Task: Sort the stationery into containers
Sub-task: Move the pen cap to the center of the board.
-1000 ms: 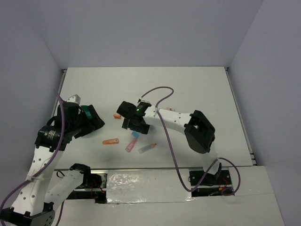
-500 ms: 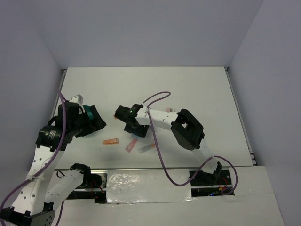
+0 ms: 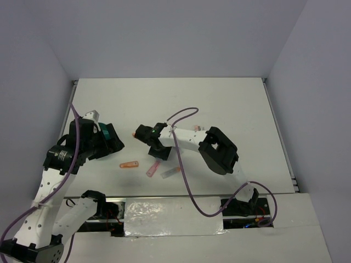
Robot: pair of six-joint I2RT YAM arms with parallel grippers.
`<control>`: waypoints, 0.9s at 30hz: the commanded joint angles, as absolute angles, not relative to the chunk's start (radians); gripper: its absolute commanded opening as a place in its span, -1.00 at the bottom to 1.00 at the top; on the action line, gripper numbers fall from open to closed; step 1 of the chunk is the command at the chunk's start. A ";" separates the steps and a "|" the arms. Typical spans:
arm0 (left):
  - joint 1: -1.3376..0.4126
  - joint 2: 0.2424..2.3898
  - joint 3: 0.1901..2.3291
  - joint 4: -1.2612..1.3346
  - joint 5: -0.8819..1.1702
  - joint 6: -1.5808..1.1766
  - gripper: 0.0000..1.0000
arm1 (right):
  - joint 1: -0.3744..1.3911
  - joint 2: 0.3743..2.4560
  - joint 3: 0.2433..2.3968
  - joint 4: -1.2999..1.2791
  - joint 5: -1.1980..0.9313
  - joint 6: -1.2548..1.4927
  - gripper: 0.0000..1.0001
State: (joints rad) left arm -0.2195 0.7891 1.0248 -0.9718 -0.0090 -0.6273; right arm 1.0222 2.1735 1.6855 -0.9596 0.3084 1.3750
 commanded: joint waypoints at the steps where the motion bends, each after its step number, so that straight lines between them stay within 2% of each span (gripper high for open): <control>1: -0.224 0.793 1.026 -0.946 0.008 -0.594 0.99 | 1.009 2.123 1.712 -0.865 0.385 1.287 -0.09; 2: -0.224 0.793 1.029 -0.945 0.009 -0.592 0.99 | 1.000 2.122 1.710 -0.780 0.376 1.166 -0.16; 6: -0.232 0.796 1.043 -0.953 0.005 -0.583 0.99 | 0.966 2.131 1.746 -0.641 0.325 0.820 -0.20; 9: -0.238 0.799 1.063 -0.960 0.005 -0.577 0.99 | 0.937 2.132 1.741 -0.568 0.226 0.504 -0.17; 10: -0.239 0.799 1.068 -0.962 0.005 -0.572 0.99 | 0.924 2.114 1.726 -0.513 0.121 0.329 -0.16; 12: -0.247 0.802 1.083 -0.963 0.005 -0.571 0.99 | 0.911 2.109 1.718 -0.521 0.010 0.166 -0.11; 16: -0.252 0.808 1.092 -0.954 0.006 -0.571 0.99 | 0.914 2.158 1.785 -0.749 -0.118 -0.205 -0.12; 20: -0.253 0.815 1.075 -0.942 0.029 -0.572 0.99 | 0.920 2.233 1.868 -0.911 -0.100 -0.314 -0.17; 23: -0.253 0.822 1.074 -0.942 0.037 -0.574 0.99 | 0.926 2.217 1.868 -0.933 -0.104 -0.348 -0.16; 26: -0.253 0.828 1.074 -0.940 0.035 -0.572 0.99 | 0.934 2.201 1.868 -0.934 -0.077 -0.374 -0.03; 27: -0.253 0.831 1.072 -0.939 0.034 -0.574 0.99 | 0.933 2.201 1.870 -0.939 -0.055 -0.380 0.10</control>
